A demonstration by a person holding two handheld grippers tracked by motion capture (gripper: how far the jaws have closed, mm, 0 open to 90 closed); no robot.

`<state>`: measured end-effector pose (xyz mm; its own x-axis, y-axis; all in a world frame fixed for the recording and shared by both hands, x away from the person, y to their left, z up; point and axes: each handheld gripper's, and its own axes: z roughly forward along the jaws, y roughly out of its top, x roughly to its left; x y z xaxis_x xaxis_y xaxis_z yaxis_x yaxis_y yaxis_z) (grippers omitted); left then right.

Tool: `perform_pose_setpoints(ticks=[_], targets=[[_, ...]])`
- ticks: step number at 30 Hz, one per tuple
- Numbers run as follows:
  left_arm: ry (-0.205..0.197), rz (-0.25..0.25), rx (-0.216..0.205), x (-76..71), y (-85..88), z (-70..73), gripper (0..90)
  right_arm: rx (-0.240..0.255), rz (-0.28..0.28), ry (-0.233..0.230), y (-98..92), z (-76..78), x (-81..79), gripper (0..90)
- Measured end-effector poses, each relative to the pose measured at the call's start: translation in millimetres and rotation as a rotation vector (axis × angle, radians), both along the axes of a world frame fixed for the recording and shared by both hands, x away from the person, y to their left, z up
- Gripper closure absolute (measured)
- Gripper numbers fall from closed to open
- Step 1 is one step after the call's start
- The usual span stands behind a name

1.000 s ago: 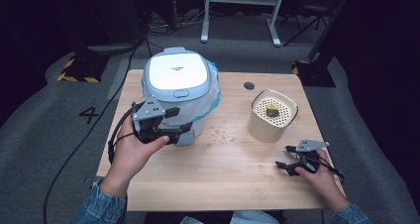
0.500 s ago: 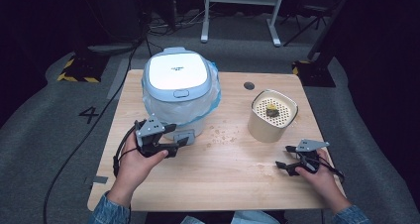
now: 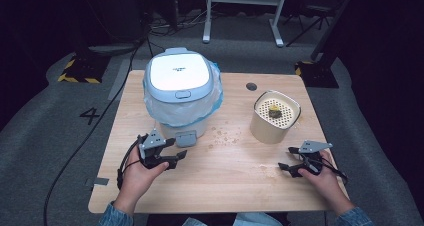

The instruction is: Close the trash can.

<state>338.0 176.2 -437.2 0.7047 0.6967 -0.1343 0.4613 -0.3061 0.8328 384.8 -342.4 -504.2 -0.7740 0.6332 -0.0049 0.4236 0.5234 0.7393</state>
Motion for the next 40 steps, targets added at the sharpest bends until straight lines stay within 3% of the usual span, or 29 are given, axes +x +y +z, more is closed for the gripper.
perform_pose_setpoints(ticks=[6,17,23,28,29,35,40], targets=[[0.066,0.000,0.030,-1.6,1.8,-22.2,35.6,0.000,0.000,0.000,0.0,0.0,0.0,17.5],[0.139,0.001,0.117,-3.7,4.2,-47.5,34.2,0.000,0.000,0.000,0.0,0.0,0.0,17.5],[0.153,-0.001,0.215,-4.3,3.4,-60.5,27.2,0.000,0.000,0.000,0.0,0.0,0.0,17.5],[0.114,0.014,0.234,-3.6,2.0,-65.1,15.2,0.000,0.000,0.000,0.0,0.0,0.0,17.5],[0.089,0.016,0.246,-2.7,1.0,-67.3,14.6,0.000,0.000,0.000,0.0,0.0,0.0,17.5],[0.103,0.059,0.252,-0.8,-0.7,-67.6,9.9,0.000,0.000,0.000,0.0,0.0,0.0,17.5],[0.106,0.050,0.255,-0.1,-0.2,-67.4,8.4,0.000,0.000,0.000,0.0,0.0,-0.1,17.5]])
